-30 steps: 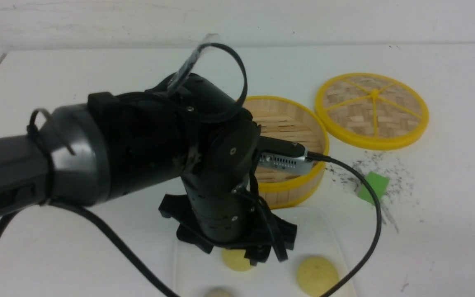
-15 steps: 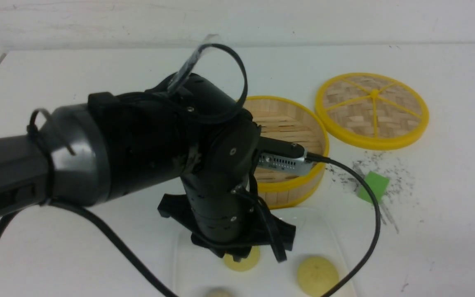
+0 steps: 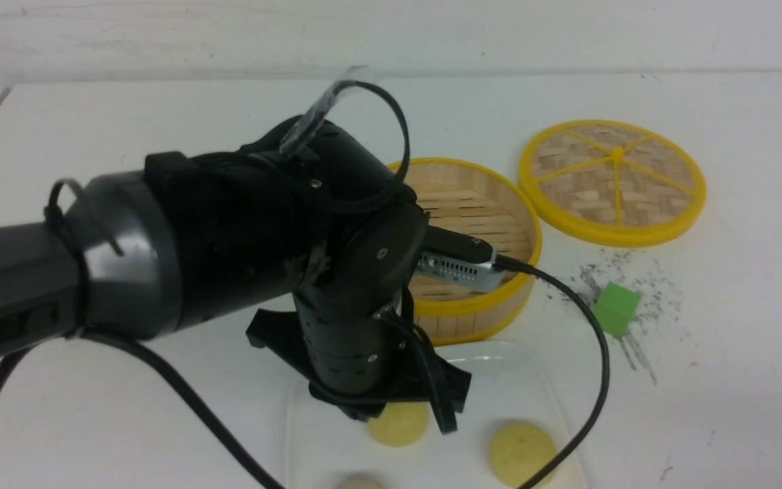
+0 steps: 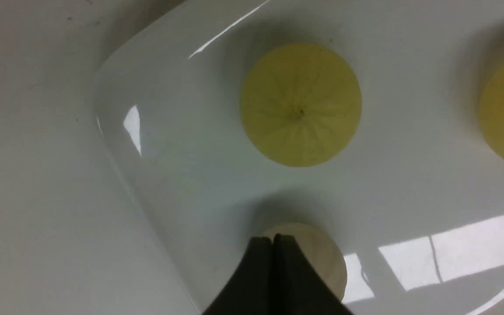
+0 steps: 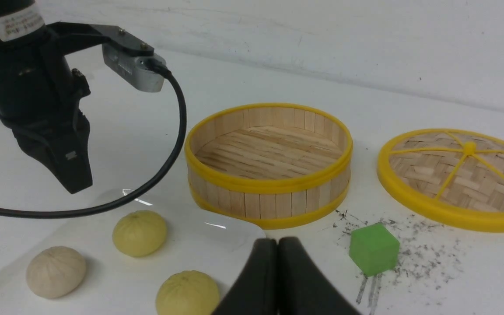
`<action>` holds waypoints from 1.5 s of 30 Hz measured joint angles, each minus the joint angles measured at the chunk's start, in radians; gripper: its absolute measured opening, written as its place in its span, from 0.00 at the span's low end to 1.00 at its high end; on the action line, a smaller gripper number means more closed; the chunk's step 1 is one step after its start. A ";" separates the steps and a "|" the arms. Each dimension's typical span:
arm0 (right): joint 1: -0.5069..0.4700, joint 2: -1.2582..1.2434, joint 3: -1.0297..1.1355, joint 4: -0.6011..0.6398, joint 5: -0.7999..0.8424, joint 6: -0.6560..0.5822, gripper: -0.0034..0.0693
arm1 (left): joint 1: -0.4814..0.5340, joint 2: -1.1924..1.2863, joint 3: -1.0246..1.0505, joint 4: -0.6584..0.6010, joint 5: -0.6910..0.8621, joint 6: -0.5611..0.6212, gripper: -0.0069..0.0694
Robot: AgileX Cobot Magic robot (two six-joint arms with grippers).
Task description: Put the steamed buns into the plate on the white tablecloth.
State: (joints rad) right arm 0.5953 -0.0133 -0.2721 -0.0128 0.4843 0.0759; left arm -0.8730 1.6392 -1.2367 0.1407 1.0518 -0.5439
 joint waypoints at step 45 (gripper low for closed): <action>-0.507 0.000 0.287 -0.038 -0.067 0.001 0.15 | -0.001 -0.600 0.000 0.060 0.162 0.096 0.10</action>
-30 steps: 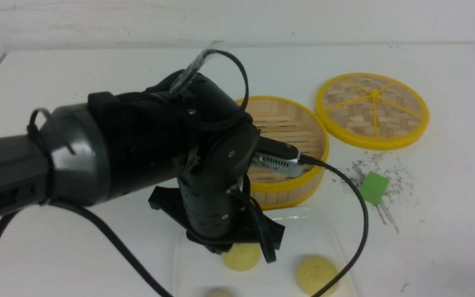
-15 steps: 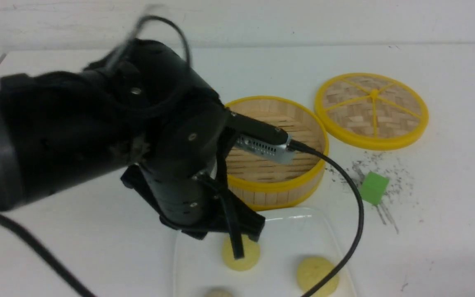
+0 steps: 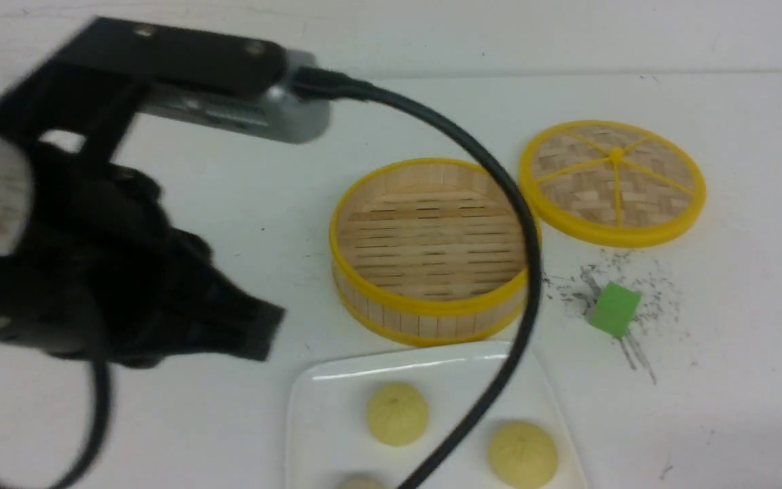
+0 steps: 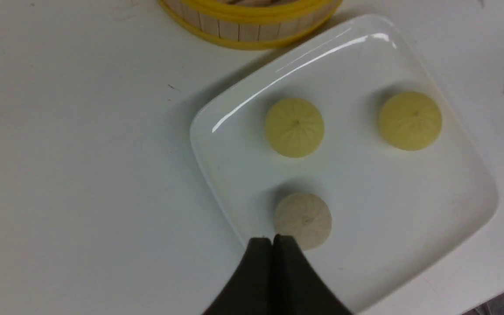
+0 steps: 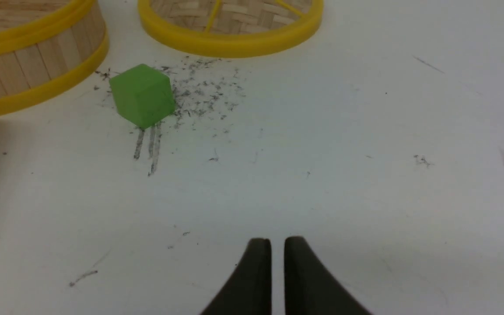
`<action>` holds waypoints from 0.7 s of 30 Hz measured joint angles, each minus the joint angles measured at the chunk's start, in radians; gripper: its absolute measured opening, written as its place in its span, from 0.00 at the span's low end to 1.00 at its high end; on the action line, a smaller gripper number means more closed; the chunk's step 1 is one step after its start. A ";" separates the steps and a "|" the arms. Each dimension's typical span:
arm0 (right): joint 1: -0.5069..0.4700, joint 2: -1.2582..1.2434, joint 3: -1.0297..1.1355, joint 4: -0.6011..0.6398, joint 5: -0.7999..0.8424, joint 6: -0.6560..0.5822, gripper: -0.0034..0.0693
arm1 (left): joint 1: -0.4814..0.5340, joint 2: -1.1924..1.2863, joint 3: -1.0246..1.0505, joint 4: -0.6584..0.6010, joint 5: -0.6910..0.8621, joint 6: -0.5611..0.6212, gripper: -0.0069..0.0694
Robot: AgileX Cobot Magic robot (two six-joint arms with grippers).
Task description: Put the steamed buns into the plate on the white tablecloth.
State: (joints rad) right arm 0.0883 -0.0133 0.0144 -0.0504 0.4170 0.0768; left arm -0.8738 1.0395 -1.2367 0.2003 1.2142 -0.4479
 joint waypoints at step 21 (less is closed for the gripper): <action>0.000 0.000 0.001 0.000 -0.001 -0.001 0.17 | 0.000 -0.460 0.817 0.115 -0.966 -0.354 0.11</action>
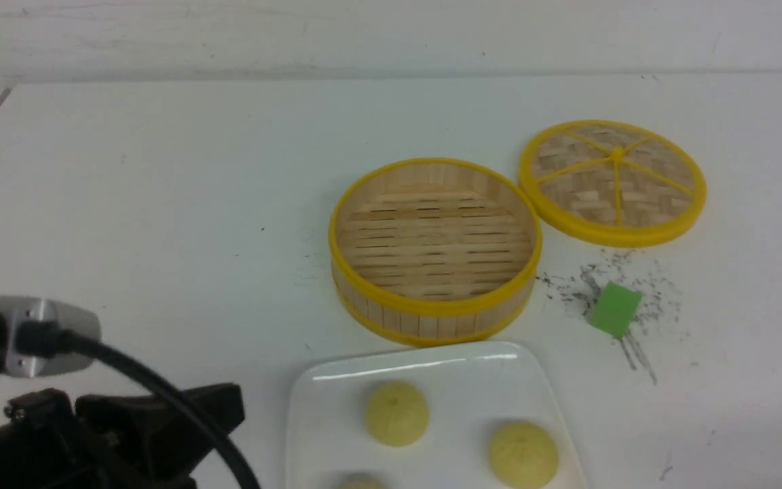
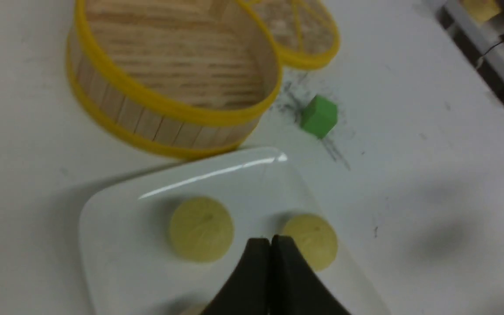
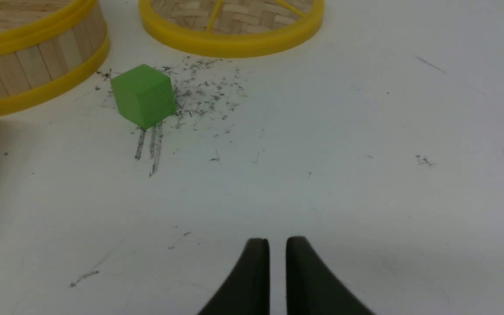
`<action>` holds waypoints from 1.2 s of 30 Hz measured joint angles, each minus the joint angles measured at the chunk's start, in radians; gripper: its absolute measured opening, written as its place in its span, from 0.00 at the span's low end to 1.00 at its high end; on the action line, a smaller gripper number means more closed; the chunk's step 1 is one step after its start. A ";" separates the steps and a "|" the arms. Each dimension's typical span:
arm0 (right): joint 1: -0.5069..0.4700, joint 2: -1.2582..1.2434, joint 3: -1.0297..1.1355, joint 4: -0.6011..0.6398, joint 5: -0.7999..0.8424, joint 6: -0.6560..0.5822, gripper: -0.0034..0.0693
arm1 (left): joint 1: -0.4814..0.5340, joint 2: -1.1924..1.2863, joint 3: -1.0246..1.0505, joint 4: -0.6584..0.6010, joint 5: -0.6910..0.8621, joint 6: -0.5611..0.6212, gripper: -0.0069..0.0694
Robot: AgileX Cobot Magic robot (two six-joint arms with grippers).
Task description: Put the steamed buns into the plate on the white tablecloth.
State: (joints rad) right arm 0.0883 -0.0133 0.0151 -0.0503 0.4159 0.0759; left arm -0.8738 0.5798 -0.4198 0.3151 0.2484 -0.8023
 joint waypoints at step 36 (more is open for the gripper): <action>0.000 0.000 0.000 0.001 0.000 0.000 0.22 | 0.495 -0.291 0.120 -0.181 0.183 0.591 0.13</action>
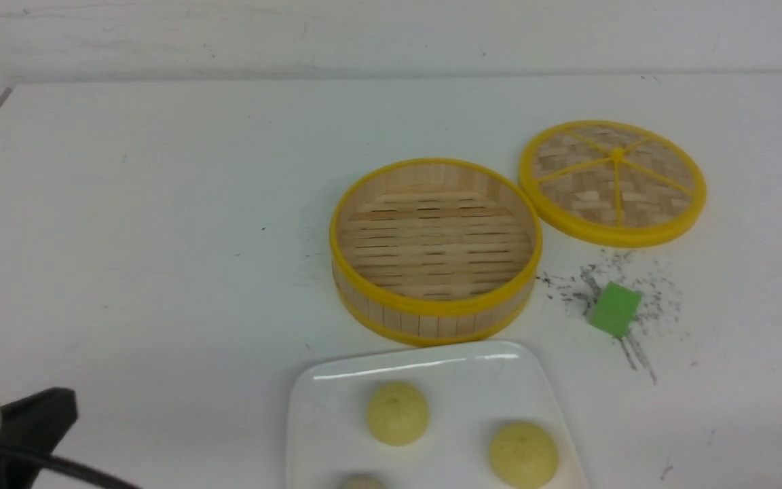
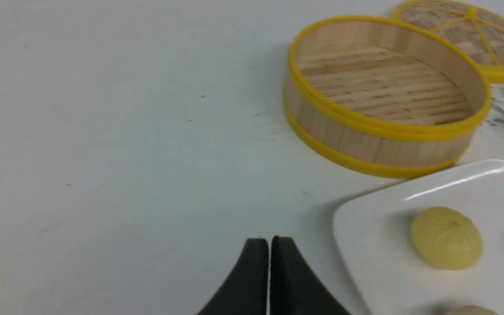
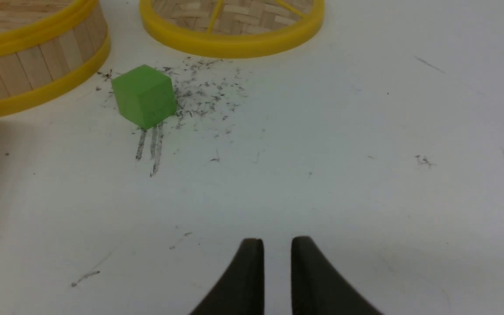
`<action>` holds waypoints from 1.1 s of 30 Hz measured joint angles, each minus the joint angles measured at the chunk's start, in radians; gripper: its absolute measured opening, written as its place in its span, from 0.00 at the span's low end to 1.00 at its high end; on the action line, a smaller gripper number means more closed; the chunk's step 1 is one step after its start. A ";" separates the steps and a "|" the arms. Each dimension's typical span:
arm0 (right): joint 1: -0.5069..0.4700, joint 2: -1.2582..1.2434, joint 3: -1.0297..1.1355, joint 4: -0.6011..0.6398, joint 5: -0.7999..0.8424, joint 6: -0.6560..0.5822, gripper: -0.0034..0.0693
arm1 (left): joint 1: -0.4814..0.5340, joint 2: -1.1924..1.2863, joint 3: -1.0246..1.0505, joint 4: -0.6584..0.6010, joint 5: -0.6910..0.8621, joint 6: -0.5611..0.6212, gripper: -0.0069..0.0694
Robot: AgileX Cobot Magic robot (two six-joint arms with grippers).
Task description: Put the steamed buns into the plate on the white tablecloth.
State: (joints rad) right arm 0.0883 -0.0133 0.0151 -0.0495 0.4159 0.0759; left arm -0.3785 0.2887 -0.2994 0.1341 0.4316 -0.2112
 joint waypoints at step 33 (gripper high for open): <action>0.000 0.000 0.000 0.000 0.000 0.000 0.28 | 0.359 -0.300 0.323 -0.056 -0.056 0.081 0.17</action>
State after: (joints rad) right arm 0.0883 -0.0133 0.0151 -0.0495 0.4159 0.0759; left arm -0.0194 -0.0116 0.0232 0.0782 0.3751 -0.1307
